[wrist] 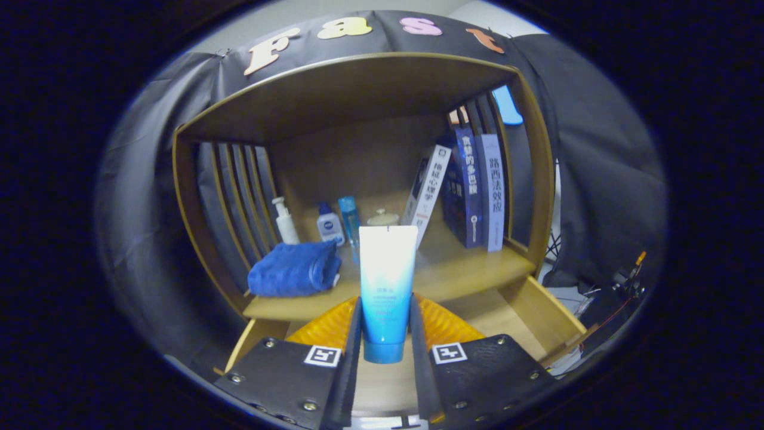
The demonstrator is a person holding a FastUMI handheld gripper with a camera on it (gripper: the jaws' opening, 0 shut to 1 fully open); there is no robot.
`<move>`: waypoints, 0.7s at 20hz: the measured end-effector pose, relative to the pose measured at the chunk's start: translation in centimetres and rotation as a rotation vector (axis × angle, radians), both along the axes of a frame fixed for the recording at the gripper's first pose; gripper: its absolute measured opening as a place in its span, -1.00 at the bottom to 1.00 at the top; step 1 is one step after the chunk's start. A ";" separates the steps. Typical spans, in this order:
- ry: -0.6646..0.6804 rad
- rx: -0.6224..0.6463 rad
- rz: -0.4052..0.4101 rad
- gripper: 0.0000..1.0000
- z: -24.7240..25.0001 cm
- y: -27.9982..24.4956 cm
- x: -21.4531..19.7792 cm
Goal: Pull open the drawer, take out the items inside it, and place them on the countertop above the cabinet.
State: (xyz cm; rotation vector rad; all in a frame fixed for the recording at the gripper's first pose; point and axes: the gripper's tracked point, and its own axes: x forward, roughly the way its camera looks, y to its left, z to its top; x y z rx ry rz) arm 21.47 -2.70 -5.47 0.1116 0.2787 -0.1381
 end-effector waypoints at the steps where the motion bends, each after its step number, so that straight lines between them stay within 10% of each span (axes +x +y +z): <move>1: -0.005 -0.001 -0.005 -0.18 0.7 0.2 1.1; 14: 0.083 -0.120 -0.046 -0.17 -6.1 -0.1 11.4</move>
